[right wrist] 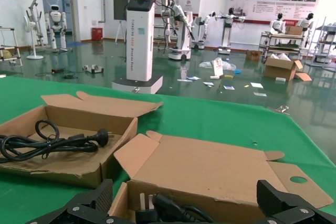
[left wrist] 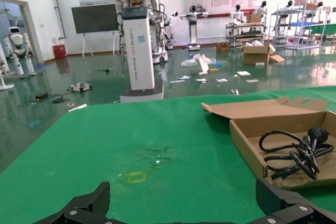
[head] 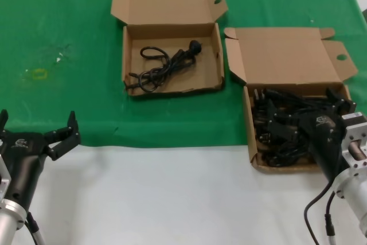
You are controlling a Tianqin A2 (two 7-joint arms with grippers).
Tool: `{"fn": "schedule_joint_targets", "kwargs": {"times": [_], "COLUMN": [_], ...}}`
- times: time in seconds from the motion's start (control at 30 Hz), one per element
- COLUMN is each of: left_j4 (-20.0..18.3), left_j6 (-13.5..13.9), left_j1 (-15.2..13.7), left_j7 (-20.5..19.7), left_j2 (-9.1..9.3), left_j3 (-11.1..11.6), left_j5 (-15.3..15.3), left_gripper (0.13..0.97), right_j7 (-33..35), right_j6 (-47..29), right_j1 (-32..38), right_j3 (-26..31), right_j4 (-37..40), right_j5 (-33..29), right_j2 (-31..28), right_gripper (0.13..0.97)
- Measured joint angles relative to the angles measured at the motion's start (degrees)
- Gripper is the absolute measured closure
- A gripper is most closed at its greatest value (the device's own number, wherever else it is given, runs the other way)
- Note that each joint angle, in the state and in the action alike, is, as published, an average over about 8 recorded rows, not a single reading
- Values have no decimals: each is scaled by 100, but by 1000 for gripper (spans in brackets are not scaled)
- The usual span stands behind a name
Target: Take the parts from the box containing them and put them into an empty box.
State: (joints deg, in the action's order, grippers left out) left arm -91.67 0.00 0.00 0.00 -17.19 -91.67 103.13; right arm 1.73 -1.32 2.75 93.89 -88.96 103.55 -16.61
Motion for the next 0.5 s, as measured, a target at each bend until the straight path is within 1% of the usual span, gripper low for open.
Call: {"fn": "schedule_joint_targets", "kwargs": {"times": [0.5], "left_j4": [0], "left_j6": [0], "left_j1": [0], "left_j7": [0], "left_j2": [0], "left_j3": [0], "left_j5": [0], "left_gripper": [132], "right_j7": [0], "right_j6": [0], "right_j1": [0], "right_j3": [0], "right_j4": [0], "right_j5": [0], "right_j2": [0], "right_gripper": [129]}}
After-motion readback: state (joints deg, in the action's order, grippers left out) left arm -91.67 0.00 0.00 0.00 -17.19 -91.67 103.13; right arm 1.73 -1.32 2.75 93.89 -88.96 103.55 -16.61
